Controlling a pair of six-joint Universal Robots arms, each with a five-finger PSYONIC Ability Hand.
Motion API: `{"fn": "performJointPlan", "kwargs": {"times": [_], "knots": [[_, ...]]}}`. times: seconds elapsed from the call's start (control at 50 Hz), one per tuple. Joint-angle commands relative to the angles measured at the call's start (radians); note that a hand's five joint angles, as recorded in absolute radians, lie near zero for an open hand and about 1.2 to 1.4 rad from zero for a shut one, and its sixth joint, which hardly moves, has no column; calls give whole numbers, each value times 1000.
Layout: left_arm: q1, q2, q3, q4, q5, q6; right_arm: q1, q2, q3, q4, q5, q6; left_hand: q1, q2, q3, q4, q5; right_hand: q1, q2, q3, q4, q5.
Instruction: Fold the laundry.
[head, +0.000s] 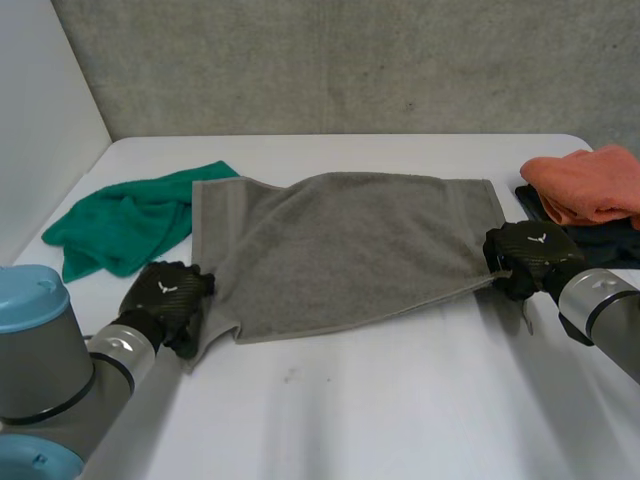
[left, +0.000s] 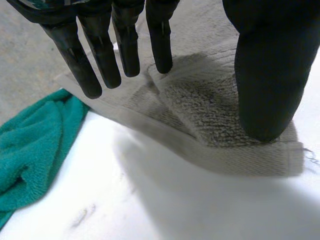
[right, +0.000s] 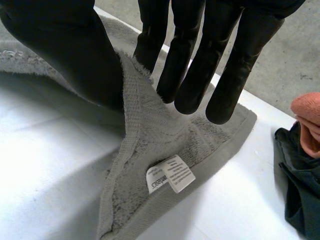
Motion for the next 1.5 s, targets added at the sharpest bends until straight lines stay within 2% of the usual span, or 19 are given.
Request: {"fn": "performJointPlan", "kwargs": {"times": [0.02, 0.12, 0.32, 0.46, 0.66, 0.7, 0.82, 0.92, 1.0, 1.06, 1.1, 1.2, 1.3, 1.38, 1.4, 1.5], "knots": [[-4, -11, 12, -6, 3, -7, 1, 1, -2, 1, -1, -2, -19, -3, -7, 8, 9, 402, 220, 211, 205, 236], [-19, -14, 29, -8, 0, -8, 4, 1, 3, 1, -3, -1, -19, -3, -7, 8, 9, 402, 220, 211, 205, 236], [-107, 0, 41, -3, -15, -16, 10, 1, 12, 1, -3, -2, -21, -6, -10, 5, 6, 402, 220, 211, 205, 236], [-134, -26, 61, 3, -46, -16, 12, 1, 15, 3, -3, -4, -19, -3, -7, 8, 9, 402, 220, 211, 205, 236], [-220, -69, 106, 6, -96, -14, 10, 1, 18, 1, -3, -16, -19, -3, -7, 8, 9, 402, 220, 211, 205, 236], [-225, -72, 116, 12, -113, -14, 9, 1, 18, 3, -3, -22, -16, 0, -4, 11, 12, 402, 220, 211, 205, 236], [-223, -138, 144, 52, -231, 2, 7, 1, 18, 3, -3, -24, -10, 6, 2, 17, 17, 402, 220, 211, 205, 236], [-213, -146, 152, 86, -285, 4, 4, 1, 18, 3, -3, -30, 8, 23, 20, 35, 35, 402, 220, 211, 205, 236], [-202, -143, 150, 90, -288, 6, 1, -2, 10, 3, 6, -61, 131, 146, 143, 157, 158, 402, 220, 211, 205, 236], [-202, -136, 141, 92, -285, 12, 1, -5, 4, 9, 11, -90, 488, 503, 500, 514, 515, 402, 220, 211, 205, 236], [-202, -127, 127, 92, -278, 24, 1, -11, 0, 33, 12, -148, 950, 966, 962, 977, 977, 402, 220, 211, 205, 236], [-203, -42, 74, 86, -276, 107, 1, -63, -11, 165, 16, -332, 953, 968, 965, 980, 980, 402, 220, 211, 205, 236], [-202, 100, -26, 46, -277, 249, -8, -139, -10, 405, 43, -546, 953, 968, 965, 980, 980, 402, 220, 211, 205, 236], [-196, 230, -115, -76, -277, 364, -19, -216, 6, 594, 71, -666, 953, 968, 965, 980, 980, 402, 220, 211, 205, 236], [-191, 282, -143, -147, -277, 396, -24, -235, 12, 633, 77, -689, 953, 968, 965, 980, 980, 402, 220, 211, 205, 236], [-200, 390, -195, -395, -262, 429, -89, -365, 55, 819, 85, -841, 953, 968, 965, 980, 980, 402, 220, 211, 205, 236]]}}
